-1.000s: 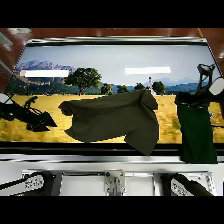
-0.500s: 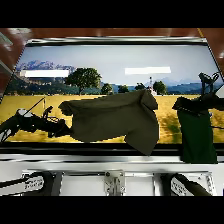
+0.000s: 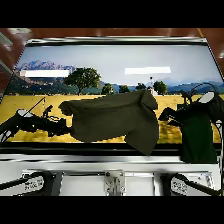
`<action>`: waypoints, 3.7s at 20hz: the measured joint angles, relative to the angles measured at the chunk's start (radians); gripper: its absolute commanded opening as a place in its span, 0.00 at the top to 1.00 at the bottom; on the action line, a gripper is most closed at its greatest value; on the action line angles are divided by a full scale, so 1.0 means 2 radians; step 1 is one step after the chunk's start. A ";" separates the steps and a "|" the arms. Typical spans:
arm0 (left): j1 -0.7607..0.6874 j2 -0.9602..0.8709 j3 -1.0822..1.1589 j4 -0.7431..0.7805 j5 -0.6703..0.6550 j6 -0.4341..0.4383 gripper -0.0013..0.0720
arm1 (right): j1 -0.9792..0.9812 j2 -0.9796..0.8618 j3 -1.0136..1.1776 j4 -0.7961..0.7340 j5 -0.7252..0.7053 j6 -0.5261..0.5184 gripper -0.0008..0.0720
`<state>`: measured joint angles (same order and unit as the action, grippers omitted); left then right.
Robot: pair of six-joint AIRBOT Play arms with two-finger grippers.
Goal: Fold the shirts.
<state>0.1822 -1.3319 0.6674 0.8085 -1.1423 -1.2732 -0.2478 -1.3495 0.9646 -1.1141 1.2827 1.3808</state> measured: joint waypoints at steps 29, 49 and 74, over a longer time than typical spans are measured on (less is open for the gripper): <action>0.000 0.270 0.584 0.197 0.023 -0.046 0.93 | 0.028 0.317 0.278 0.091 -0.233 -0.124 0.91; -0.001 0.352 0.340 0.312 -0.165 -0.093 0.93 | 0.029 0.242 0.259 -0.028 0.001 -0.010 0.91; 0.092 -0.075 0.338 0.139 -0.111 -0.092 0.55 | 0.065 -0.073 0.207 0.077 -0.149 0.001 0.11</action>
<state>0.3653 -1.4811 1.3437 1.0859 -1.3640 -1.4567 -0.1173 -1.4948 1.3777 -0.9607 0.9848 1.3830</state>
